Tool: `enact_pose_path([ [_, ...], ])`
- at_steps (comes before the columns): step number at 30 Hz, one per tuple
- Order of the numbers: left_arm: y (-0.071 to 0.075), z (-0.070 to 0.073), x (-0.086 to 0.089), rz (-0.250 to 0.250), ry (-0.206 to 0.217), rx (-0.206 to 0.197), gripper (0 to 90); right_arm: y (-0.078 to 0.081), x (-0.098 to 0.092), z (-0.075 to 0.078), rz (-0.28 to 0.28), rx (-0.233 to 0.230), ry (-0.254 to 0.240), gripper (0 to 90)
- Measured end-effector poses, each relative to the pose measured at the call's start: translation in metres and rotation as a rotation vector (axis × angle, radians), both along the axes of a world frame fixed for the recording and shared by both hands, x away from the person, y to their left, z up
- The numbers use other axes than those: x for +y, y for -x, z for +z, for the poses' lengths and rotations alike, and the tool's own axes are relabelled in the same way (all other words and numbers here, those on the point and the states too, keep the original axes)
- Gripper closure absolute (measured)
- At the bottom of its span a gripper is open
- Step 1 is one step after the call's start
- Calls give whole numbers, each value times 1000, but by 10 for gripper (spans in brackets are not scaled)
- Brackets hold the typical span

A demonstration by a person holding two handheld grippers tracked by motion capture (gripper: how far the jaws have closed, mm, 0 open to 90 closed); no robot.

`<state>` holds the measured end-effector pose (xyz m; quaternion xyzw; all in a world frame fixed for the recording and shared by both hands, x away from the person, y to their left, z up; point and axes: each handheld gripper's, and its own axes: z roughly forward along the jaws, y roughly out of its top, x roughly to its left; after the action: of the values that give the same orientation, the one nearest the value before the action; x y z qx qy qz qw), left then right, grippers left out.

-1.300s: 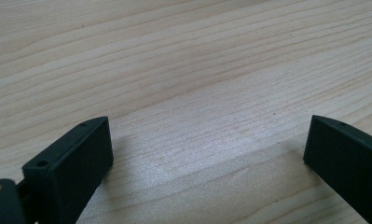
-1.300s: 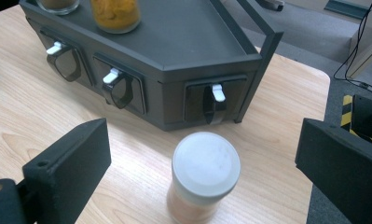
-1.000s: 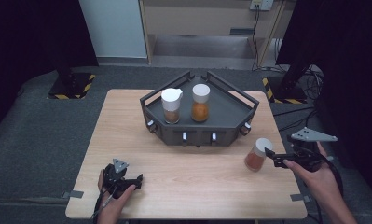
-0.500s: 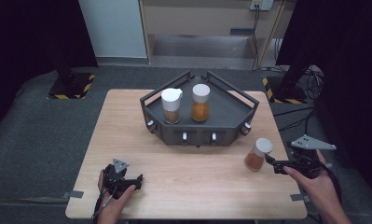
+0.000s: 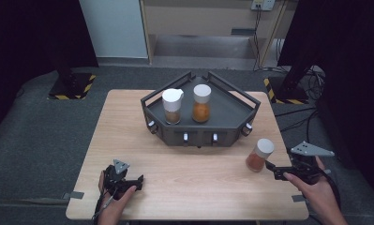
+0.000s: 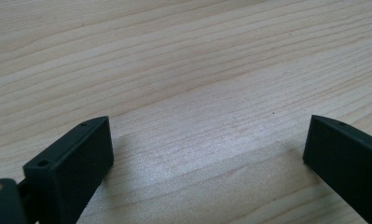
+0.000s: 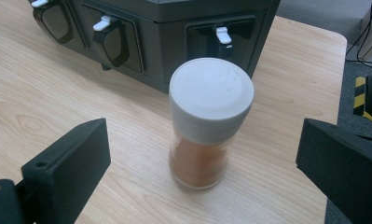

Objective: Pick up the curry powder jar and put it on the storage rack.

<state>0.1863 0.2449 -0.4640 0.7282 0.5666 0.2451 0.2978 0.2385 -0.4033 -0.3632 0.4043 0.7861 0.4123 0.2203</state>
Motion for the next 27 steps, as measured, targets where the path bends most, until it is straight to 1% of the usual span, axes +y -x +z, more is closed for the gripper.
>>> enact_pose_path([
  [6,0,0,0,0,0,0,1,1,1,-8,4,10,4,29],
  [15,0,0,0,0,0,0,2,2,-1,-22,-2,31,-5,29],
  [22,0,0,0,0,0,0,2,3,-3,-30,-13,42,-14,29],
  [27,0,0,0,0,0,0,2,4,-6,-35,-23,50,-30,37],
])
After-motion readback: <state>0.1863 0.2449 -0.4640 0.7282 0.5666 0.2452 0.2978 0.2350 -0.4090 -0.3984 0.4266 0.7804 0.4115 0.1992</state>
